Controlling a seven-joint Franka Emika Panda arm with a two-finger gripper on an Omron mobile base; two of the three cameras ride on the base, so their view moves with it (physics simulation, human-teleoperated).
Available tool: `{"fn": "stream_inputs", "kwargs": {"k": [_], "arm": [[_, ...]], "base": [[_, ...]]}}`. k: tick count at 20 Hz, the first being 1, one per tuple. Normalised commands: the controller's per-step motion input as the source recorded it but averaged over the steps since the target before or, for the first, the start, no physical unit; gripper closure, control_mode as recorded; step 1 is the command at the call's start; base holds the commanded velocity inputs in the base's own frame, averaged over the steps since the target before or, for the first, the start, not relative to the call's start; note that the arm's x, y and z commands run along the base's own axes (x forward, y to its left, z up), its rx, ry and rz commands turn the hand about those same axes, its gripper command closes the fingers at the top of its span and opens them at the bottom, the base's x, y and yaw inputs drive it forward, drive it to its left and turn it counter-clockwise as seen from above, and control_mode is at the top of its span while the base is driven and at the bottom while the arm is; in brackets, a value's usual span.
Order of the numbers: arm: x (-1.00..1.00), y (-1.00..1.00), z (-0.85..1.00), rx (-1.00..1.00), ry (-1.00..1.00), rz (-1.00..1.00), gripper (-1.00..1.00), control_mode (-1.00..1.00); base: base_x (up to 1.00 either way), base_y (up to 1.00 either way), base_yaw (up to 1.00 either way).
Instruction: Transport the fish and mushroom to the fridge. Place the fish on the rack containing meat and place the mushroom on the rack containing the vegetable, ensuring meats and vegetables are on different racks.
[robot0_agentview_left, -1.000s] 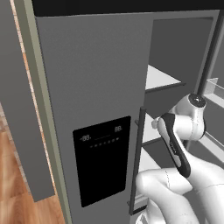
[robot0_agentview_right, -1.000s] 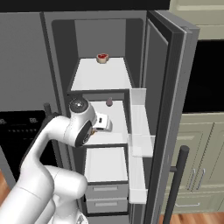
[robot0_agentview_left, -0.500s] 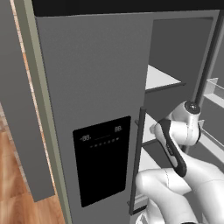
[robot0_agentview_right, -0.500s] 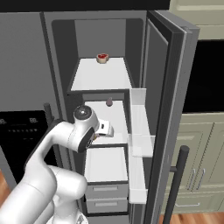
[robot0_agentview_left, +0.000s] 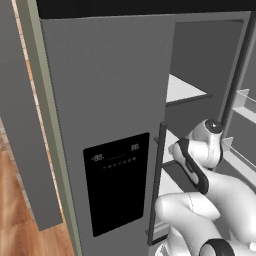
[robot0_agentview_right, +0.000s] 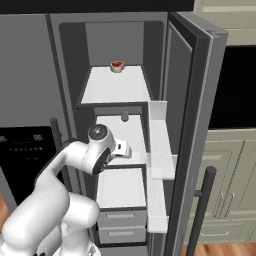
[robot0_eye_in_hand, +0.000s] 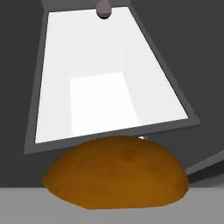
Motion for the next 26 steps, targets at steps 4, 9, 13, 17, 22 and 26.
{"fn": "stream_inputs", "kwargs": {"k": [4,9,13,17,22,26], "arm": [[0.25,-0.07,-0.19,0.00,0.06,0.00,1.00,-1.00],[0.13,-0.08,-0.11,0.00,0.01,0.00,1.00,-1.00],[0.11,-0.04,-0.12,0.00,0.00,0.00,1.00,-1.00],[0.12,0.00,-0.18,0.00,0.00,0.00,1.00,-1.00],[0.14,0.00,-0.24,0.00,0.00,0.00,1.00,-1.00],[0.21,0.00,-0.23,0.00,0.00,0.00,1.00,-1.00]], "base": [[0.00,0.00,0.00],[0.00,0.00,0.00],[0.00,0.00,0.00],[0.00,0.00,0.00],[0.00,0.00,0.00],[0.00,0.00,0.00]]}}
